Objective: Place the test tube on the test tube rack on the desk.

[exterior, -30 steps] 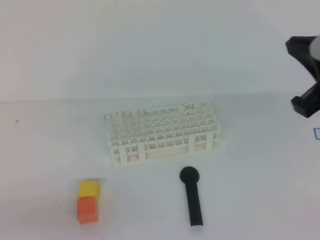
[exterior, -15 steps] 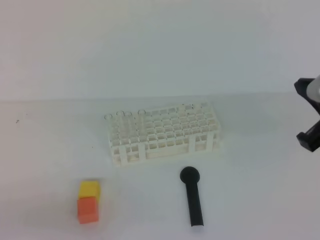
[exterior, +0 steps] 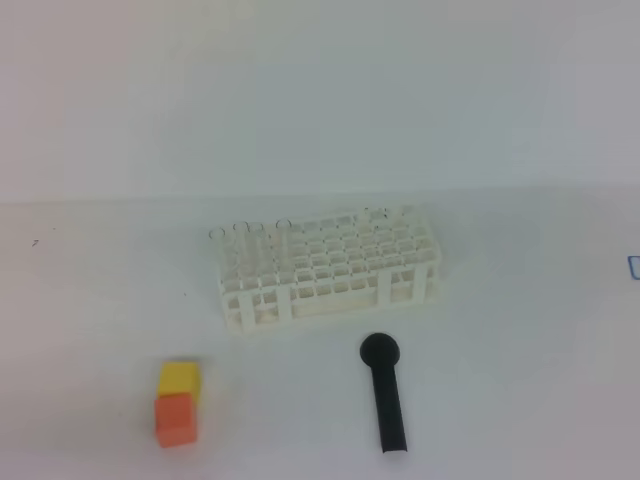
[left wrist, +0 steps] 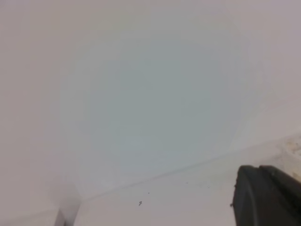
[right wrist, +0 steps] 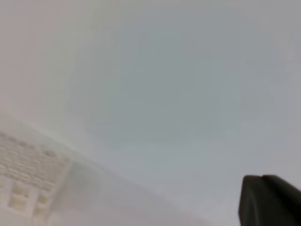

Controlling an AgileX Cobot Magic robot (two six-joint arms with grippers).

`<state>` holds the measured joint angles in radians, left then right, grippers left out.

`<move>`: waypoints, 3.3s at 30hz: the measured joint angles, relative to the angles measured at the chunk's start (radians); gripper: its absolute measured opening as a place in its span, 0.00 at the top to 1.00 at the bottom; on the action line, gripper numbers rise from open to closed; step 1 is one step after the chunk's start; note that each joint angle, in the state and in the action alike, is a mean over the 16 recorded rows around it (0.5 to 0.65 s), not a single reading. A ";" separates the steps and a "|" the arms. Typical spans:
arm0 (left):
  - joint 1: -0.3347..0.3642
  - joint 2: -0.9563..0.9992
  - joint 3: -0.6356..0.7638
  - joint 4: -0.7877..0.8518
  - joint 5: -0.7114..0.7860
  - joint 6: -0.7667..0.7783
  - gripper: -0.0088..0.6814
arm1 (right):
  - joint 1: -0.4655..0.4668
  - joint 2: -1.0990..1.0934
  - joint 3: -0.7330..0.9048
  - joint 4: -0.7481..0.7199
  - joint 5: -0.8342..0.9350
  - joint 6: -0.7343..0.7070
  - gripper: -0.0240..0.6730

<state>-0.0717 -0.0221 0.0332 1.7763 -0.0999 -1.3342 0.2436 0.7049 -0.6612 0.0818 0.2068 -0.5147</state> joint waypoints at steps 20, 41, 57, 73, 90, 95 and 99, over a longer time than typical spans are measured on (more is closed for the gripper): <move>0.000 0.000 0.000 0.000 0.000 -0.001 0.99 | -0.238 -0.660 0.566 -0.022 0.078 0.285 0.97; 0.000 0.000 0.000 0.000 0.000 -0.001 0.99 | -0.246 -0.711 0.686 -0.075 0.142 0.411 0.97; 0.000 0.001 -0.002 -0.071 0.001 -0.001 0.99 | -0.246 -0.711 0.684 -0.082 0.148 0.416 0.97; 0.000 -0.003 -0.010 -1.058 0.444 -0.004 0.99 | -0.246 -0.711 0.684 -0.082 0.150 0.418 0.97; -0.027 -0.008 0.001 -1.519 -0.082 0.761 0.99 | -0.246 -0.711 0.684 -0.082 0.150 0.418 0.97; -0.045 -0.008 0.001 -1.723 -0.097 1.020 0.99 | -0.246 -0.711 0.684 -0.082 0.150 0.418 0.97; -0.057 -0.008 0.001 -1.810 0.012 1.155 0.99 | -0.246 -0.711 0.684 -0.082 0.150 0.418 0.97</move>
<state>-0.1283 -0.0301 0.0345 -0.0337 -0.0880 -0.1797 -0.0027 -0.0058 0.0233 0.0000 0.3571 -0.0971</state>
